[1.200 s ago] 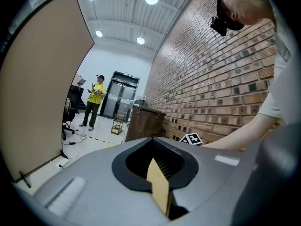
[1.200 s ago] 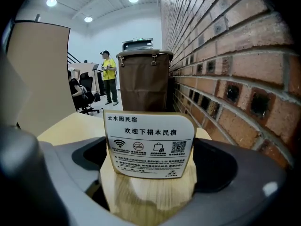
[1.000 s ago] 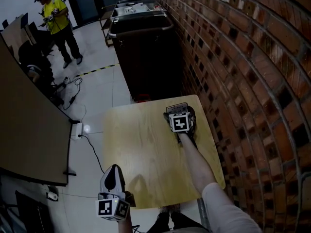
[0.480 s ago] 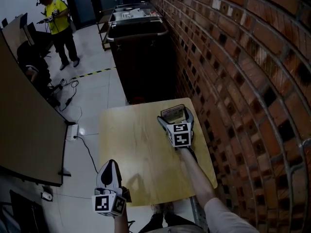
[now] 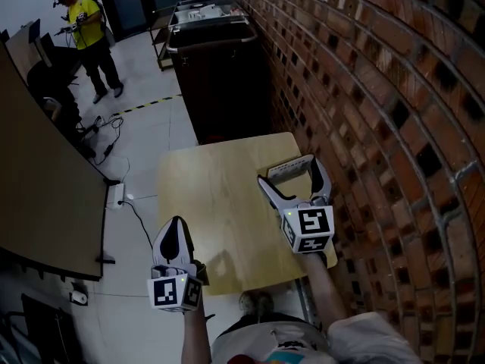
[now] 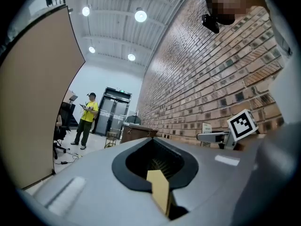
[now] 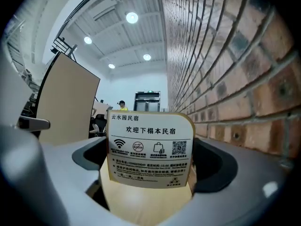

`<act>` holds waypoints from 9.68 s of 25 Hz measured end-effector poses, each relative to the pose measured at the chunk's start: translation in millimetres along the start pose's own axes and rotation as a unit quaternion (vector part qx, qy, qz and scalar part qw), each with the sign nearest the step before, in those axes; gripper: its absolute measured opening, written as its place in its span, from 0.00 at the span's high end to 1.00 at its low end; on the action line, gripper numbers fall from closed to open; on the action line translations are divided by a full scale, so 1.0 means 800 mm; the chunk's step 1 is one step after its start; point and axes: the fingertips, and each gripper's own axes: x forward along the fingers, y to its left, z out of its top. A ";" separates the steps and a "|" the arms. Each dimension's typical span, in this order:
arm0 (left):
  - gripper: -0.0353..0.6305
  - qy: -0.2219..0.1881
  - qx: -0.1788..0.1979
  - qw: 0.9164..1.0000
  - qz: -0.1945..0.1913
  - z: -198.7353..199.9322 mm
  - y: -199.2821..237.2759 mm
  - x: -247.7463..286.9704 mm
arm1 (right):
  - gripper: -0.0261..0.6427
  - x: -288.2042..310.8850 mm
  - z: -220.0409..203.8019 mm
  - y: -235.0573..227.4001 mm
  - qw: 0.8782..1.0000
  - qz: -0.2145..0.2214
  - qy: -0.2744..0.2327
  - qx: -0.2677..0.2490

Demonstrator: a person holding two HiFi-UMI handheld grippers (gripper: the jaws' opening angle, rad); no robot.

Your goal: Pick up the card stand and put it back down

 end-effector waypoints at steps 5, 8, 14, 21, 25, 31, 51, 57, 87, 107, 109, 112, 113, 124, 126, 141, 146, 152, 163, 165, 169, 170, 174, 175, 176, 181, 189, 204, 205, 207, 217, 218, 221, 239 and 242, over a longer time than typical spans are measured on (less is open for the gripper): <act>0.94 -0.017 0.025 0.999 -0.022 0.023 -0.025 -0.009 | 0.13 -0.068 0.034 0.018 1.000 0.003 -0.025 0.011; 0.94 -0.026 0.045 0.998 -0.025 0.035 -0.034 -0.018 | 0.13 -0.092 0.036 0.031 1.000 0.007 -0.025 0.013; 0.94 -0.039 0.068 0.997 -0.028 0.046 -0.043 -0.023 | 0.13 -0.116 0.021 0.041 0.999 0.010 -0.015 0.032; 0.94 -0.040 0.073 0.996 -0.017 0.048 -0.031 -0.032 | 0.13 -0.130 0.016 0.047 0.999 0.009 -0.013 0.042; 0.94 -0.037 0.078 0.996 -0.019 0.046 -0.031 -0.036 | 0.13 -0.134 0.011 0.047 0.999 0.005 -0.008 0.045; 0.94 -0.038 0.078 0.996 -0.027 0.048 -0.034 -0.037 | 0.13 -0.135 0.008 0.051 0.999 0.009 -0.004 0.051; 0.94 -0.018 0.092 0.995 -0.038 0.041 -0.040 -0.033 | 0.14 -0.140 0.011 0.047 0.998 0.000 -0.008 0.056; 0.94 -0.030 0.087 0.995 -0.040 0.045 -0.041 -0.035 | 0.14 -0.139 0.011 0.050 0.998 0.001 -0.007 0.056; 0.94 0.030 0.069 0.997 -0.011 -0.014 -0.004 -0.005 | 0.15 0.134 -0.128 -0.017 0.994 -0.032 0.100 0.005; 0.94 0.085 0.079 0.992 0.050 -0.060 0.072 0.014 | 0.15 0.256 -0.301 -0.020 0.970 -0.054 0.226 0.070; 0.94 0.087 0.079 0.992 0.053 -0.061 0.076 0.016 | 0.15 0.263 -0.310 -0.019 0.968 -0.052 0.236 0.070; 0.94 0.093 0.077 0.991 0.054 -0.066 0.080 0.017 | 0.15 0.268 -0.317 -0.019 0.966 -0.051 0.246 0.067; 0.94 0.094 0.077 0.991 0.055 -0.066 0.081 0.018 | 0.15 0.269 -0.318 -0.019 0.965 -0.050 0.249 0.064; 0.94 0.101 0.083 0.989 0.070 -0.067 0.096 0.010 | 0.16 0.273 -0.326 -0.029 0.964 -0.047 0.252 0.074; 0.94 0.100 0.083 0.989 0.070 -0.066 0.095 0.009 | 0.16 0.272 -0.323 -0.030 0.965 -0.045 0.249 0.069; 0.94 0.064 0.072 0.995 0.025 -0.043 0.044 0.008 | 0.50 0.206 -0.150 -0.059 0.988 -0.058 0.093 0.107; 0.94 0.040 0.064 0.997 0.006 -0.023 0.016 -0.012 | 0.95 0.114 -0.003 -0.043 0.995 -0.024 -0.045 0.082; 0.94 0.025 0.069 0.997 -0.032 -0.016 -0.038 -0.042 | 0.96 -0.077 0.067 0.019 0.984 0.051 -0.130 0.113; 0.94 -0.014 0.087 0.995 -0.044 0.011 -0.069 -0.071 | 0.96 -0.217 -0.016 0.060 0.988 0.032 -0.069 0.132; 0.94 -0.020 0.090 0.995 -0.047 0.015 -0.074 -0.072 | 0.96 -0.213 -0.009 0.058 0.988 0.035 -0.077 0.131; 0.94 -0.033 0.089 0.994 -0.049 0.021 -0.082 -0.076 | 0.96 -0.205 0.002 0.055 0.987 0.041 -0.089 0.131; 0.94 -0.032 0.088 0.994 -0.050 0.021 -0.084 -0.077 | 0.96 -0.204 0.005 0.054 0.986 0.042 -0.091 0.130; 0.94 -0.029 0.087 0.995 -0.051 0.020 -0.086 -0.079 | 0.96 -0.199 0.012 0.055 0.989 0.043 -0.094 0.110; 0.94 -0.029 0.087 0.995 -0.050 0.020 -0.085 -0.080 | 0.96 -0.199 0.012 0.057 0.990 0.044 -0.093 0.101; 0.94 -0.028 0.087 0.995 -0.048 0.021 -0.084 -0.081 | 0.96 -0.199 0.013 0.058 0.990 0.044 -0.093 0.094; 0.94 -0.029 0.085 0.995 -0.037 0.020 -0.075 -0.083 | 0.96 -0.202 0.011 0.062 0.988 0.052 -0.098 0.107; 0.94 -0.029 0.088 0.995 -0.033 0.024 -0.069 -0.088 | 0.96 -0.209 0.006 0.051 0.987 0.042 -0.096 0.124; 0.94 -0.028 0.083 0.996 -0.021 0.030 -0.050 -0.092 | 0.96 -0.209 0.002 0.054 0.985 0.040 -0.088 0.140; 0.94 -0.028 0.082 0.996 -0.020 0.030 -0.049 -0.092 | 0.96 -0.209 0.002 0.054 0.985 0.039 -0.088 0.141; 0.94 -0.030 0.082 0.996 -0.019 0.031 -0.046 -0.092 | 0.96 -0.208 0.002 0.054 0.985 0.038 -0.089 0.142; 0.94 -0.028 0.075 0.997 -0.024 0.027 -0.048 -0.093 | 0.96 -0.211 0.005 0.056 0.988 0.041 -0.084 0.124; 0.94 -0.029 0.075 0.996 -0.024 0.027 -0.048 -0.092 | 0.96 -0.211 0.006 0.057 0.987 0.043 -0.087 0.127; 0.94 -0.032 0.077 0.996 -0.023 0.027 -0.048 -0.090 | 0.96 -0.210 0.008 0.055 0.985 0.045 -0.093 0.141; 0.94 -0.030 0.078 0.996 -0.022 0.029 -0.055 -0.097 | 0.96 -0.215 0.002 0.056 0.987 0.047 -0.077 0.132; 0.94 -0.031 0.079 0.996 -0.020 0.029 -0.055 -0.097 | 0.96 -0.215 0.001 0.056 0.987 0.049 -0.076 0.132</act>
